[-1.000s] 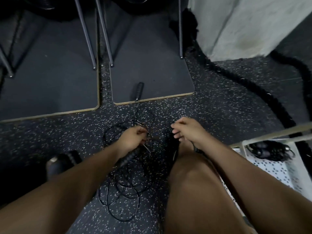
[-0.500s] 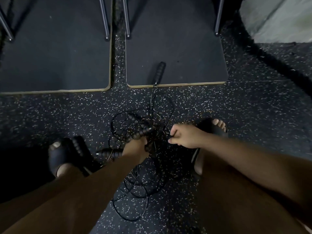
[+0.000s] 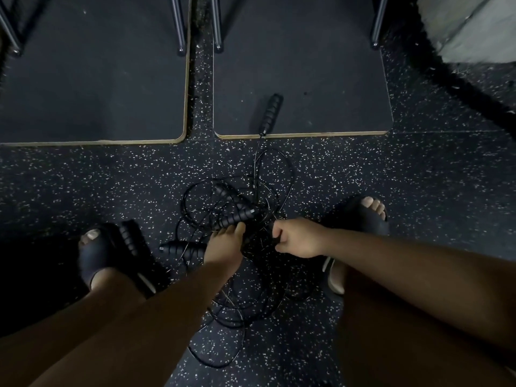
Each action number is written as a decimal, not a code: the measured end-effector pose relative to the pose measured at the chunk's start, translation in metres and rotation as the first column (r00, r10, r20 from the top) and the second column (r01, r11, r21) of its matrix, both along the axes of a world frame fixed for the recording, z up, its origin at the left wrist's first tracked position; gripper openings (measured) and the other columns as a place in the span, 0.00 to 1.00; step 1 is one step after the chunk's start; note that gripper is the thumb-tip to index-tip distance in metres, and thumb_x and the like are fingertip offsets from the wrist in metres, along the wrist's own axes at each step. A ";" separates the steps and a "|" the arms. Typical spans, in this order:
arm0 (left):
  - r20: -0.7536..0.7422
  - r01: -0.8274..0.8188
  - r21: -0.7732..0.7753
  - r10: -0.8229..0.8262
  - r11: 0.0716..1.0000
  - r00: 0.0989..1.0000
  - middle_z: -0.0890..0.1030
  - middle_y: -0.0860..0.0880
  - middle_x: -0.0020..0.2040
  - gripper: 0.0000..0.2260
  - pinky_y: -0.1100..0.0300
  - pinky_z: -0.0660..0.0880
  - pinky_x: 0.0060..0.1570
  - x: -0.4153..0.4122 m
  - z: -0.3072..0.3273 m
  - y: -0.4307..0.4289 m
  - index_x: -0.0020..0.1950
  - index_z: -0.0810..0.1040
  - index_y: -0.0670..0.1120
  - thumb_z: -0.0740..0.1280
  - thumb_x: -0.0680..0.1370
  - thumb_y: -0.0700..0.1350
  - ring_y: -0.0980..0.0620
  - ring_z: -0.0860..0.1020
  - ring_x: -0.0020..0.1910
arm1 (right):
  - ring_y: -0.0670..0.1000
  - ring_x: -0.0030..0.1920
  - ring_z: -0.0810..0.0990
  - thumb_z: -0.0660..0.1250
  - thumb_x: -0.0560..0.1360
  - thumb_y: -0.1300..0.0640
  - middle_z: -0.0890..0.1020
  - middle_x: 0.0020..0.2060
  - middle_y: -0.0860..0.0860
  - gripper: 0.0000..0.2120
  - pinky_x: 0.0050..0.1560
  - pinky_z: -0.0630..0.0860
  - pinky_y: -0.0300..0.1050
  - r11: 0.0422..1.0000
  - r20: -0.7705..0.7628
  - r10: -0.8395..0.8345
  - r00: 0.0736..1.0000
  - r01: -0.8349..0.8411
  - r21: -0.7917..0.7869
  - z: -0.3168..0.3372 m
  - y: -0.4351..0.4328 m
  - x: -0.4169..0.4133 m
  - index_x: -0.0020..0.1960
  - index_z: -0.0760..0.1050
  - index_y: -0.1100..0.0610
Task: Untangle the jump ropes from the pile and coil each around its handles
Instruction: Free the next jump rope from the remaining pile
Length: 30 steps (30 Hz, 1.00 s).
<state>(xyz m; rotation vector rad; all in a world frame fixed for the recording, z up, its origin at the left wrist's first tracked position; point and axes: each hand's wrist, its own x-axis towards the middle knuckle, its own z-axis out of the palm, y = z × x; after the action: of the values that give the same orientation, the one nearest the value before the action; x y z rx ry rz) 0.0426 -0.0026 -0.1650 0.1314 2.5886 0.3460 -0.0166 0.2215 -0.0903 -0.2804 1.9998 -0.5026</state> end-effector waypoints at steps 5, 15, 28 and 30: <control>0.096 -0.137 0.230 0.118 0.963 0.988 0.80 0.51 0.59 0.25 0.59 0.78 0.44 -0.002 0.029 0.004 0.71 0.71 0.54 0.73 0.77 0.40 0.50 0.81 0.49 | 0.51 0.50 0.87 0.71 0.83 0.47 0.86 0.52 0.50 0.17 0.53 0.84 0.50 0.971 0.048 -0.236 0.970 0.237 -0.010 0.005 0.010 -0.005 0.68 0.75 0.52; -0.024 -0.064 0.528 0.090 0.847 0.996 0.83 0.59 0.51 0.23 0.69 0.74 0.45 -0.017 0.145 -0.009 0.62 0.78 0.54 0.77 0.71 0.37 0.63 0.81 0.49 | 0.48 0.39 0.87 0.73 0.80 0.40 0.88 0.45 0.50 0.15 0.37 0.80 0.44 0.893 0.037 -0.374 0.927 0.370 -0.254 0.093 -0.018 -0.012 0.60 0.77 0.46; -0.202 -0.095 0.659 0.297 0.746 0.933 0.86 0.61 0.46 0.22 0.67 0.79 0.45 -0.004 0.322 -0.027 0.61 0.81 0.57 0.79 0.72 0.38 0.63 0.84 0.44 | 0.48 0.33 0.84 0.75 0.77 0.38 0.86 0.37 0.49 0.16 0.38 0.80 0.50 0.890 -0.402 -0.420 0.814 0.283 -0.358 0.272 -0.059 -0.003 0.47 0.77 0.50; -0.237 -0.080 0.674 0.318 0.734 0.918 0.86 0.60 0.48 0.22 0.64 0.81 0.47 -0.005 0.342 -0.028 0.62 0.81 0.56 0.78 0.72 0.38 0.62 0.84 0.45 | 0.48 0.31 0.84 0.76 0.77 0.41 0.87 0.36 0.50 0.17 0.36 0.81 0.50 0.876 -0.380 -0.438 0.815 0.291 -0.385 0.294 -0.063 -0.002 0.48 0.76 0.52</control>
<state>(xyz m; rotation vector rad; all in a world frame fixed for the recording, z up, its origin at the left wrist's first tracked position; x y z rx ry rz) 0.0374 -0.0306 0.1771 0.1623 2.6901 1.4355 -0.0183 0.1582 0.2033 -0.2109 2.4517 -1.0943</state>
